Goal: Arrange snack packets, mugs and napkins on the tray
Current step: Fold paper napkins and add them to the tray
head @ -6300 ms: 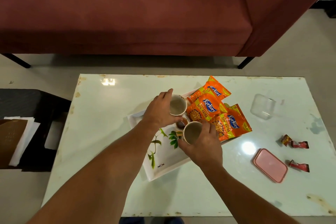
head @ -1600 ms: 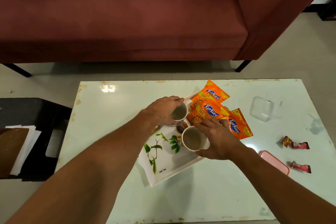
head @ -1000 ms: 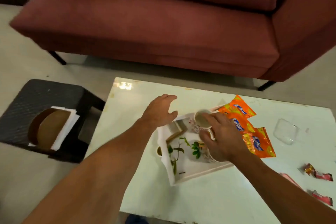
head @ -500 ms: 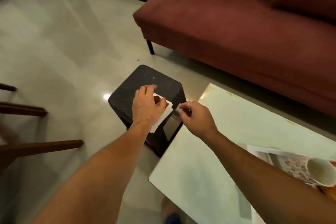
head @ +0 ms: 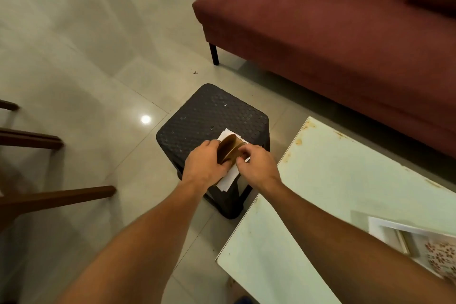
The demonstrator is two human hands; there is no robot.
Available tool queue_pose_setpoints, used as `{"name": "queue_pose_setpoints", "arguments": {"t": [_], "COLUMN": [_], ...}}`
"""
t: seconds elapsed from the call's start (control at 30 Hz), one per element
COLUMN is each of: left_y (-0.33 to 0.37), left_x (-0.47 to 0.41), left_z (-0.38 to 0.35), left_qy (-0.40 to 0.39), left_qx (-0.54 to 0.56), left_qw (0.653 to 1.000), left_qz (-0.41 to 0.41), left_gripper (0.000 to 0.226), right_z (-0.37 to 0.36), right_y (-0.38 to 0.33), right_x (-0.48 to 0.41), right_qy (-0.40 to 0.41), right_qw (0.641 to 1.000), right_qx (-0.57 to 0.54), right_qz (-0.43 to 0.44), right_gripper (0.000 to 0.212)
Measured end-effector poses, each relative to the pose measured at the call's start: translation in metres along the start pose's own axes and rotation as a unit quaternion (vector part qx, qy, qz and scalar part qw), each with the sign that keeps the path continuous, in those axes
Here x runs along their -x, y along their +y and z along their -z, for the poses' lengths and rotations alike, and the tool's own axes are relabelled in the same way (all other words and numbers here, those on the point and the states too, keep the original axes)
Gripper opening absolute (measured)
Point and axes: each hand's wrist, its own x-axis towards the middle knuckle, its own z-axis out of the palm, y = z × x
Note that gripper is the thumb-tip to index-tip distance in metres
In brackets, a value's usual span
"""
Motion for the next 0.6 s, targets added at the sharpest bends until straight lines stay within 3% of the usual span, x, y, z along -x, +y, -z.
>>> {"name": "queue_pose_setpoints", "arguments": {"t": [0.17,0.33,0.43,0.53,0.6], "left_y": [0.01,0.09,0.154,0.217,0.253], "left_x": [0.0,0.021,0.047,0.087,0.119], "left_z": [0.008,-0.008,-0.032,-0.062,-0.084], "left_qy": [0.06,0.126,0.133,0.107,0.086], "left_qx": [0.026,0.058,0.052,0.014,0.064], "left_qw": [0.998,0.99,0.989,0.991,0.992], "left_qz": [-0.023,-0.038,-0.042,-0.074,-0.06], "left_gripper": [0.063,0.064,0.074,0.061,0.055], "right_z": [0.016,0.069,0.115,0.162,0.188], "right_y": [0.004,0.008,0.033,0.071,0.102], "right_x": [0.011,0.042,0.068,0.099,0.123], "right_qy": [0.019,0.088,0.114,0.116,0.109], "right_qw": [0.999,0.983,0.98,0.979,0.973], "right_qx": [-0.048,-0.158,-0.146,-0.111,-0.108], "right_qz": [-0.015,-0.035,-0.073,-0.128,-0.174], "right_gripper": [0.036,0.035,0.047,0.064,0.071]}}
